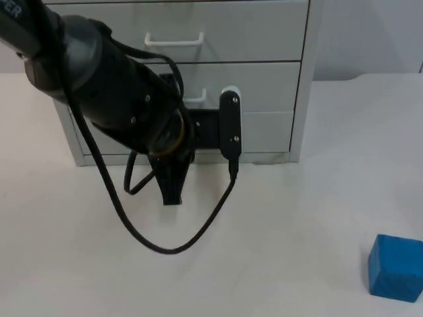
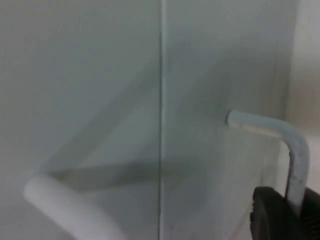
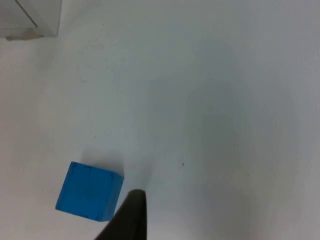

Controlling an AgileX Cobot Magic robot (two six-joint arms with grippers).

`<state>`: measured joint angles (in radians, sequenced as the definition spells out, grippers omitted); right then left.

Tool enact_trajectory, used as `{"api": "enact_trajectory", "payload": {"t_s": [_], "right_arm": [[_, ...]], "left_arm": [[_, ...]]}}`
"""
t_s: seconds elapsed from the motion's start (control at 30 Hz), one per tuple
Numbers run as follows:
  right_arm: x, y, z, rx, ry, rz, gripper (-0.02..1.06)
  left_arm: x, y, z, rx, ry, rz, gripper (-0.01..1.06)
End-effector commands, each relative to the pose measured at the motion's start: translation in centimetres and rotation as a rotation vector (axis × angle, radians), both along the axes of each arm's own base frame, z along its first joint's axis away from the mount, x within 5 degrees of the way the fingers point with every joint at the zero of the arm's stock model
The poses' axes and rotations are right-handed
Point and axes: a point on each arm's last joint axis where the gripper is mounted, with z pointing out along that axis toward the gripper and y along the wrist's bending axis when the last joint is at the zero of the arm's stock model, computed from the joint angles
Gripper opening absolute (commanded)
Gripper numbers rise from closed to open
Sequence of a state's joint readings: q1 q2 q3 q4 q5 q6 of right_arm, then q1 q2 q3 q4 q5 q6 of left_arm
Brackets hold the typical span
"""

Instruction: Open the drawer with the left hand, place the block into the drawer with the right hand, then close the drawer with the left hand.

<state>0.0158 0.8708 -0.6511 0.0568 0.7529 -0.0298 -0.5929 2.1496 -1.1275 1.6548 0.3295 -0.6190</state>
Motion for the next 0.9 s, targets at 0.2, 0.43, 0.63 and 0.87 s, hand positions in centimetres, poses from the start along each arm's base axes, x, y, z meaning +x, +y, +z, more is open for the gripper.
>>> {"api": "enact_trajectory", "payload": {"t_s": [0.2,0.43,0.63,0.87], "right_arm": [[0.2,-0.2,0.3,-0.014,-0.028,0.0,1.05],[0.2,-0.3,0.3,-0.033,-0.028,0.003,1.05],[0.1,-0.3,0.3,-0.033,-0.026,0.003,1.05],[0.1,-0.3,0.3,-0.033,-0.026,0.003,1.05]], "left_arm": [[-3.5,0.6,-1.4,-0.028,0.148,0.071,0.0],[-8.0,0.4,-0.3,-0.015,0.179,0.041,0.0],[-12.0,0.2,1.0,-0.037,0.206,0.045,0.0],[-14.2,-0.4,1.2,-0.059,0.241,0.058,0.0]]}}
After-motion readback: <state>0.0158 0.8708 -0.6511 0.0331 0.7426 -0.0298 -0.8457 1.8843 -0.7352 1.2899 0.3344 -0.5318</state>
